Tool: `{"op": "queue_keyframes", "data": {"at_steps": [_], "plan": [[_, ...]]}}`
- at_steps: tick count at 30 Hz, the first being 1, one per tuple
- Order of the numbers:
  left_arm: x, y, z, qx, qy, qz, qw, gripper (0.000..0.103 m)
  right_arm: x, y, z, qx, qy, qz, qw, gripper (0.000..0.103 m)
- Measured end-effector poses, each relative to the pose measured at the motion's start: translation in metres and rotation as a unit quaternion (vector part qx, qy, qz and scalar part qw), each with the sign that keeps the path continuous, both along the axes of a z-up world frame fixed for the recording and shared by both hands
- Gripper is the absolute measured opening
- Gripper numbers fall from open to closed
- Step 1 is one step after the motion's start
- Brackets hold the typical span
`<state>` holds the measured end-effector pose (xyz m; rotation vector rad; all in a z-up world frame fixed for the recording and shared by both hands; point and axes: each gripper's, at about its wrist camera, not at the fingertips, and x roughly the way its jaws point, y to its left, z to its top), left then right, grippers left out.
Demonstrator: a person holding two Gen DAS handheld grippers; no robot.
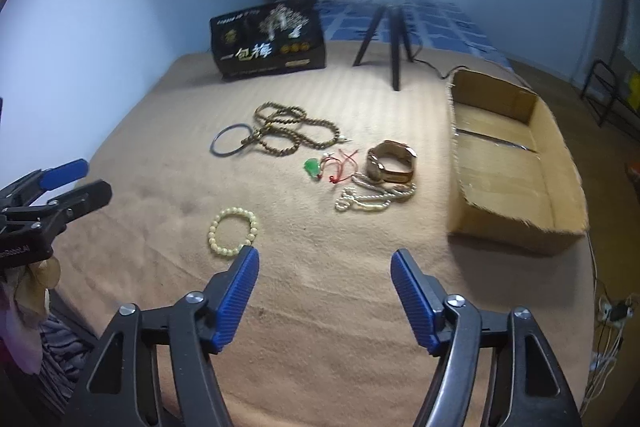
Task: Organize jewelry
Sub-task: 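Grasp the cream bead bracelet with the left tool while the right tool grasps the pearl necklace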
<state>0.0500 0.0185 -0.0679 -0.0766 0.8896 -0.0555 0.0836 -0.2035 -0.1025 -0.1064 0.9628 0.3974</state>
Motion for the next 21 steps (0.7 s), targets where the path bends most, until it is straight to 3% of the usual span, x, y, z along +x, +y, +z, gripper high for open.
{"op": "queue_keyframes", "data": {"at_steps": [8, 15, 21], "plan": [[0.028, -0.005, -0.037, -0.035, 0.078, -0.016, 0.9962, 0.062, 0.038, 0.005, -0.017, -0.001, 0.038, 0.015, 0.999, 0.053], [0.056, -0.015, -0.07, -0.053, 0.134, -0.034, 0.989, 0.053, 0.073, -0.004, -0.037, 0.015, 0.077, -0.007, 0.997, 0.045], [0.07, -0.016, -0.092, -0.062, 0.168, -0.042, 0.9829, 0.049, 0.095, 0.006, -0.053, -0.017, 0.08, 0.007, 0.997, 0.045]]}}
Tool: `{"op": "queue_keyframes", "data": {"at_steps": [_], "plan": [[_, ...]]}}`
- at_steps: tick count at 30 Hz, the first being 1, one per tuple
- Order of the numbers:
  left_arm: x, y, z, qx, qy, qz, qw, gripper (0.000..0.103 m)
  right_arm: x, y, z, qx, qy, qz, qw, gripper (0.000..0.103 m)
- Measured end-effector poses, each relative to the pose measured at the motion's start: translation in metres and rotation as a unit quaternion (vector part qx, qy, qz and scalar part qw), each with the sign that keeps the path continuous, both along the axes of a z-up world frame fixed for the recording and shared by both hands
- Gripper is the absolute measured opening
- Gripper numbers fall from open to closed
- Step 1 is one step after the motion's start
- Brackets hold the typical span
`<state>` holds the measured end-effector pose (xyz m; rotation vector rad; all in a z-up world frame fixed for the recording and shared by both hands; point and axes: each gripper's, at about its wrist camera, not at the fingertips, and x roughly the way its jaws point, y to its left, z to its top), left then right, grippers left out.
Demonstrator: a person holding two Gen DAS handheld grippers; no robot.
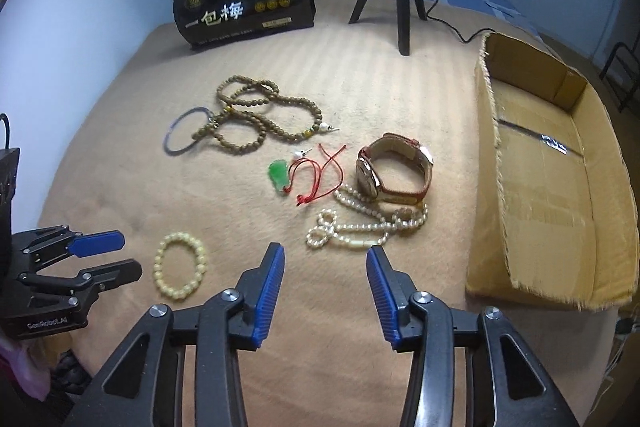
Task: Organize jewelry
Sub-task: 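Grasp the cream bead bracelet with the left tool while the right tool grasps the pearl necklace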
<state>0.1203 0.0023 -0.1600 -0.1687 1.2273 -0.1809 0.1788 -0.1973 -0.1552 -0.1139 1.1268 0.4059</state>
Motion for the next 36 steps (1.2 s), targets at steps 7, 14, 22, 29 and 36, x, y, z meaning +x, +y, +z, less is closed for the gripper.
{"op": "queue_keyframes", "data": {"at_steps": [7, 14, 22, 29, 36], "plan": [[0.011, -0.001, -0.012, -0.015, 0.021, 0.002, 0.9996, 0.042, 0.016, 0.009, -0.011, -0.031, -0.011, 0.01, 0.999, 0.075], [0.018, -0.006, -0.019, -0.019, 0.031, 0.001, 0.9993, 0.038, 0.033, 0.013, -0.027, -0.051, 0.003, 0.01, 0.999, 0.075], [0.031, 0.001, -0.028, -0.027, 0.044, 0.015, 0.9986, 0.026, 0.037, 0.022, -0.046, -0.081, 0.02, 0.024, 0.996, 0.081], [0.04, 0.006, -0.034, -0.029, 0.048, 0.02, 0.9982, 0.01, 0.038, 0.021, -0.045, -0.08, 0.021, 0.021, 0.996, 0.05], [0.04, 0.003, -0.033, -0.029, 0.041, 0.018, 0.9986, 0.007, 0.037, 0.016, -0.044, -0.052, 0.04, 0.015, 0.998, 0.006]]}}
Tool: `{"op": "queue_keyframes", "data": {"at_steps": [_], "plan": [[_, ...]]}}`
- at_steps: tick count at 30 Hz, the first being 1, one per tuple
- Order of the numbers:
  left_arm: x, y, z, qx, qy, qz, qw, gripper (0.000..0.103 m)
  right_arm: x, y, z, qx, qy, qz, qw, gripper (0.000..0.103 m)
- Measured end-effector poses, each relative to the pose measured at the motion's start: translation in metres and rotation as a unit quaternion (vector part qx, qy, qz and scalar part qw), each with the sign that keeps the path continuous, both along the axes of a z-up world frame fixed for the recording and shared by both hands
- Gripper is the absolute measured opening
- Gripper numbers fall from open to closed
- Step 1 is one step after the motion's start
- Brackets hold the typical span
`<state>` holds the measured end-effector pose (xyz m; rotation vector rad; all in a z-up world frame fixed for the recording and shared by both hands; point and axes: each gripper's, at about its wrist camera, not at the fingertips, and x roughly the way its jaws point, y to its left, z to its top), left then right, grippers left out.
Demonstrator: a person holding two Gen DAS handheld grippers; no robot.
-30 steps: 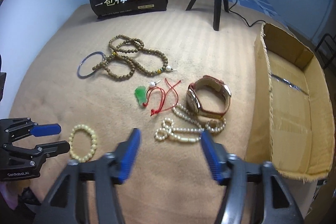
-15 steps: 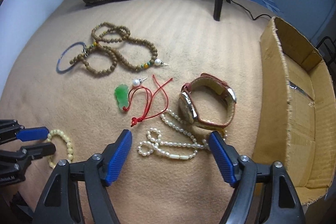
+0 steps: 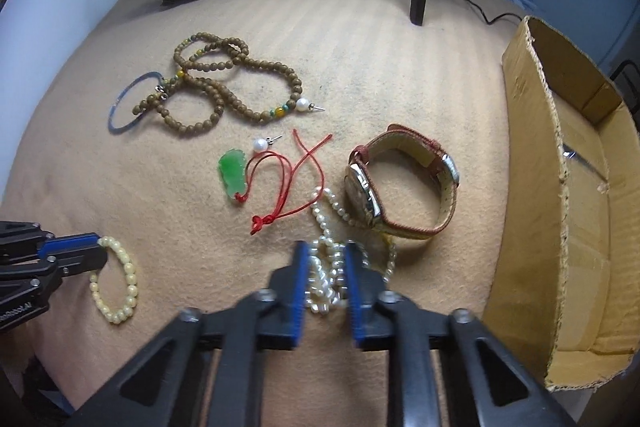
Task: Organize jewelry
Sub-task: 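Grasp the cream bead bracelet with the left tool while the right tool grasps the pearl necklace, then carry the bracelet and necklace into the cardboard box and open both tools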
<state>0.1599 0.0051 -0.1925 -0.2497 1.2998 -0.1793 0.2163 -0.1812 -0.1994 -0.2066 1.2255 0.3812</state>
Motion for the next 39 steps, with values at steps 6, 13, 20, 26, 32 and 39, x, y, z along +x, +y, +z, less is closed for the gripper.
{"op": "queue_keyframes", "data": {"at_steps": [6, 13, 20, 26, 32, 39], "plan": [[-0.008, 0.003, 0.009, -0.01, -0.008, 0.001, 0.9999, 0.007, -0.005, -0.004, 0.01, 0.017, -0.006, -0.006, 1.0, 0.005], [-0.016, -0.001, 0.037, -0.016, -0.05, -0.003, 0.9986, 0.006, -0.017, -0.017, 0.05, 0.049, -0.044, -0.021, 0.998, 0.005], [-0.017, -0.012, 0.072, -0.024, -0.097, -0.01, 0.9949, 0.005, -0.026, -0.031, 0.097, 0.081, -0.095, -0.034, 0.992, 0.005], [-0.017, -0.024, 0.095, -0.03, -0.13, -0.016, 0.9909, 0.005, -0.033, -0.04, 0.132, 0.104, -0.141, -0.044, 0.984, 0.005], [-0.01, -0.043, 0.115, -0.047, -0.154, -0.026, 0.9866, 0.005, -0.032, -0.055, 0.156, 0.111, -0.174, -0.061, 0.977, 0.005], [0.002, -0.08, 0.137, -0.074, -0.179, -0.053, 0.9795, 0.005, -0.027, -0.084, 0.168, 0.111, -0.192, -0.087, 0.971, 0.005]]}}
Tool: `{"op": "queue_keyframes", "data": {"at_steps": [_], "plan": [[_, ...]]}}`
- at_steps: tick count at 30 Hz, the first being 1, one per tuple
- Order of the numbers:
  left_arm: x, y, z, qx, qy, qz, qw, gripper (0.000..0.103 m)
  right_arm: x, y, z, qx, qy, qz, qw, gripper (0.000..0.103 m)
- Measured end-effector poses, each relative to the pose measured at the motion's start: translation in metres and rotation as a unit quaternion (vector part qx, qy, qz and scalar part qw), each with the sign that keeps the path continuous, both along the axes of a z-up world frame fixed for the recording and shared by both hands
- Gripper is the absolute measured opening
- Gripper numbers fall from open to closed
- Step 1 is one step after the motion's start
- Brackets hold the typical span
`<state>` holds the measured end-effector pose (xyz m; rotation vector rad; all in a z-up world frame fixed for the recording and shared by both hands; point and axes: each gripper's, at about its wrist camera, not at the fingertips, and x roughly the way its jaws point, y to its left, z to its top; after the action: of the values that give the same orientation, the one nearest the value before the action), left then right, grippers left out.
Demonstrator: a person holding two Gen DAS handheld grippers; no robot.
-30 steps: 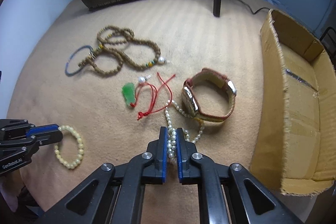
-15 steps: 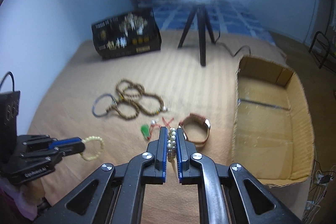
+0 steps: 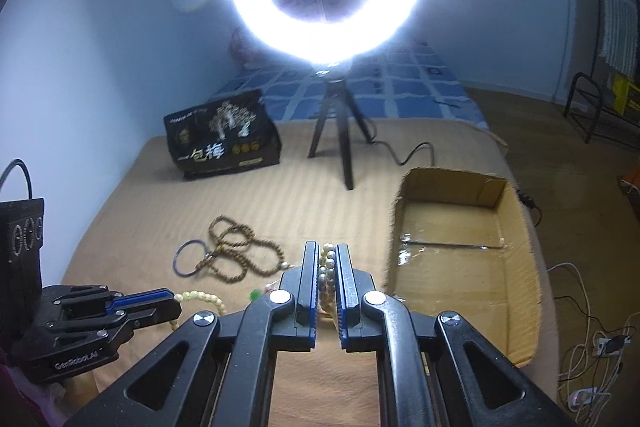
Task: Organize jewelry
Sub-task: 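Carry the bracelet and necklace into the cardboard box and open both tools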
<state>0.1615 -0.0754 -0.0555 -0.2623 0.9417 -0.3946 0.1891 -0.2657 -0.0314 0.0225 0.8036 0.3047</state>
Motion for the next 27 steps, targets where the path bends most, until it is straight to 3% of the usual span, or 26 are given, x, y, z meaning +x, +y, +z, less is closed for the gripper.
{"op": "queue_keyframes", "data": {"at_steps": [12, 27], "plan": [[0.045, -0.071, 0.013, -0.01, -0.025, -0.046, 0.9986, 0.005, 0.013, -0.066, -0.01, -0.002, 0.011, -0.063, 0.998, 0.005], [0.113, -0.144, -0.019, -0.003, -0.005, -0.071, 0.9974, 0.005, 0.031, -0.112, -0.047, -0.009, 0.055, -0.094, 0.994, 0.005]]}}
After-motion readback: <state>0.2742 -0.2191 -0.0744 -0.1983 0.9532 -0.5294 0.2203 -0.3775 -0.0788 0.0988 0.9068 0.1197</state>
